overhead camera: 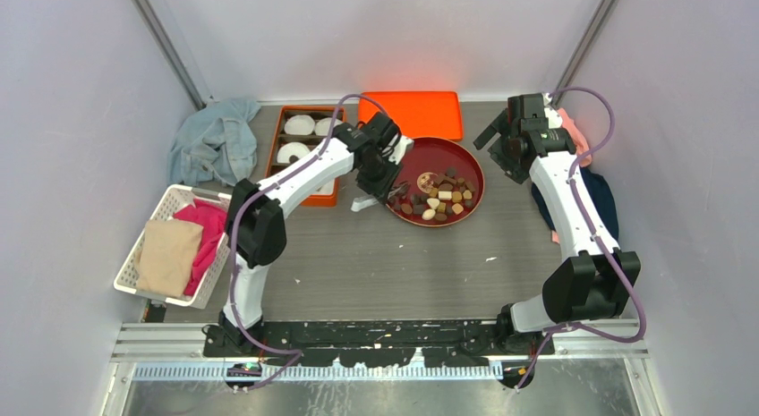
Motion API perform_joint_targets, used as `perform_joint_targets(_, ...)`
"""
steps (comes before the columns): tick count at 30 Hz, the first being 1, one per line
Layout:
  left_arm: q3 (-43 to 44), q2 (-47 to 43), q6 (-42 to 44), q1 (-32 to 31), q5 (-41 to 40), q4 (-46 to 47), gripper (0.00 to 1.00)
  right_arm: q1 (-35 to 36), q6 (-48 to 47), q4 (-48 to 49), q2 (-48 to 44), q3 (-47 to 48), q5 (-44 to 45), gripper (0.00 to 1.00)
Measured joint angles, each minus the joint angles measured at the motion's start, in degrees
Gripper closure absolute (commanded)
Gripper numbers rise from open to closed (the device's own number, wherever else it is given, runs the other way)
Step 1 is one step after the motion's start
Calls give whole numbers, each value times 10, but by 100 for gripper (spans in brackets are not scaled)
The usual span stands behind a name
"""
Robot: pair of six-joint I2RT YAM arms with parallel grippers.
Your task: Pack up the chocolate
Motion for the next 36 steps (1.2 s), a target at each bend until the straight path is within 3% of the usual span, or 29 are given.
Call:
perform_joint_targets(10, 52, 38, 4, 0, -4, -7, 71, 0, 0, 0, 0, 0, 0, 5)
perform_joint_targets(19, 50, 31, 18, 0, -5, -7, 65, 0, 0, 0, 0, 0, 0, 5)
perform_joint_targets(36, 23, 8, 36, -1, -11, -42, 63, 0, 0, 0, 0, 0, 0, 5)
